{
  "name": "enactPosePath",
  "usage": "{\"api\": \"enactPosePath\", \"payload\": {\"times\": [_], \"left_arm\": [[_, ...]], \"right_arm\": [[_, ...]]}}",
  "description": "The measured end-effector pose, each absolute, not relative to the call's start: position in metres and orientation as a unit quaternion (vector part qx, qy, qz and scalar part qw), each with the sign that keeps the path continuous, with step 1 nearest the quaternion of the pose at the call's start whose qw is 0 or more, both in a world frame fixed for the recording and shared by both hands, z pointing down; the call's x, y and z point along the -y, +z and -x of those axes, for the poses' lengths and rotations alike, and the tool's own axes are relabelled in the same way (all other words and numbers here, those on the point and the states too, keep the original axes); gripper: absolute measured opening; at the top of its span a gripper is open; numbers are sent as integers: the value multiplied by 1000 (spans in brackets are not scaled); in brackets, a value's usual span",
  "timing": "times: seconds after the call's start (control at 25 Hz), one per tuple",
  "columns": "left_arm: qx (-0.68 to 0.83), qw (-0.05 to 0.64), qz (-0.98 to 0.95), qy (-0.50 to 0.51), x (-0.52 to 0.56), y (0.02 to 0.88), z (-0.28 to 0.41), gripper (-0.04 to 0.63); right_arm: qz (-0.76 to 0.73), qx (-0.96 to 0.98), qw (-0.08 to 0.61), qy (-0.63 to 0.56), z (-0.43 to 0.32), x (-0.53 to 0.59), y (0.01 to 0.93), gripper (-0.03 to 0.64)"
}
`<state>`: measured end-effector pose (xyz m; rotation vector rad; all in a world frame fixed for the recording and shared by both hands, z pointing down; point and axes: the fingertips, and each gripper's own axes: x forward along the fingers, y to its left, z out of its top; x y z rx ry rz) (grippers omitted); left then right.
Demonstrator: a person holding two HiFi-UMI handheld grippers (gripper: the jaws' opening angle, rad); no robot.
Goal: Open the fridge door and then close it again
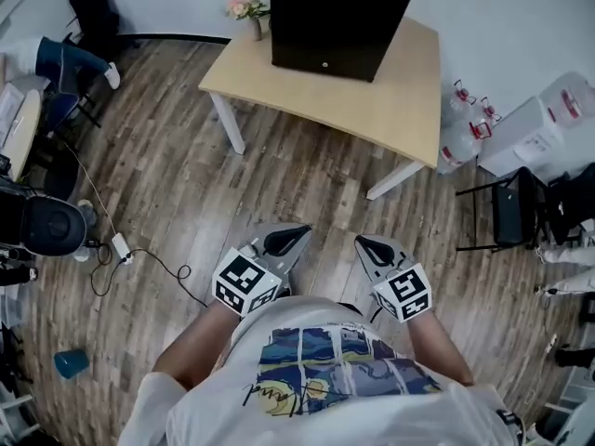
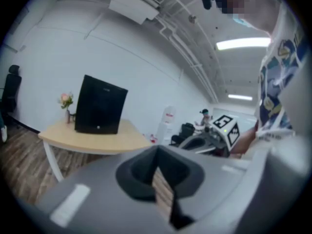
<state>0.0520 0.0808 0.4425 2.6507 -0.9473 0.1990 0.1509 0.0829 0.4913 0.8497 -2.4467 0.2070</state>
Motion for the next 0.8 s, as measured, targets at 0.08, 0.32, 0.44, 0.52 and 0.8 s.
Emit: {"api": "enactPosePath", "payload": {"times": [0.08,0.32,0.44,0.52,0.8], "left_arm": [[337,160,-925,68,-69,444,-27,8],[371,170,-912,49,-45,452,36,8],[391,170,-904,37,-32,450,56,8],[405,174,-897,32,-24,450,68,8],[457,164,-873,31,14,443,98,8]], "right_arm": [[-307,909,272,69,-127,-63,488,13],[-273,914,296,42,-78,-17,479,15],[-262,914,309,28,-70,18,469,18],[-258,914,312,14,-65,47,458,34],[-238,919,308,-67,-48,171,408,72]]}}
